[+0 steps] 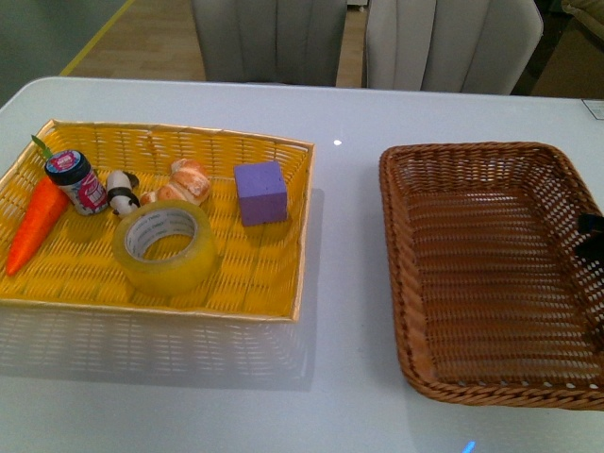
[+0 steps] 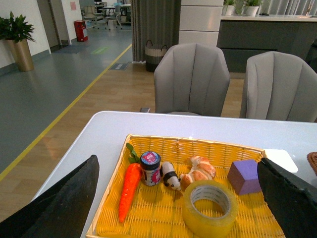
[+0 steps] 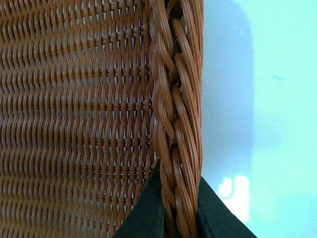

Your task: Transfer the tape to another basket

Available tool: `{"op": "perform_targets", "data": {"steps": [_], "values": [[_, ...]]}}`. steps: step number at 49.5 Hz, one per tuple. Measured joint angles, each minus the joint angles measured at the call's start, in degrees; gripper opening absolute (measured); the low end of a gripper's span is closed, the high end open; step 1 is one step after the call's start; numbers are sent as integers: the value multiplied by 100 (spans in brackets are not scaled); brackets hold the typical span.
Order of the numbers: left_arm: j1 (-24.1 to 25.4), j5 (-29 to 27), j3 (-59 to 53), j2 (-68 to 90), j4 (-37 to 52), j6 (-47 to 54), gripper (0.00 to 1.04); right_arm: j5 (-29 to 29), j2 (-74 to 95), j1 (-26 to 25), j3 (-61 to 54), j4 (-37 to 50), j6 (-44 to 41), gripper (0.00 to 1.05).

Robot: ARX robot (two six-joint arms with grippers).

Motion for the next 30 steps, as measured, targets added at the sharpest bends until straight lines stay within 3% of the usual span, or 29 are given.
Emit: {"op": "perform_targets", "data": {"steps": [10,20,30], "values": [[0,0,0,0,0,0,96,133,2,688,-63,129,509,5],[0,0,0,0,0,0,96,240,90,1014,-63,205,955,5],[0,0,0,0,0,0,96,278,136,953,-146,514,1167,43]]}}
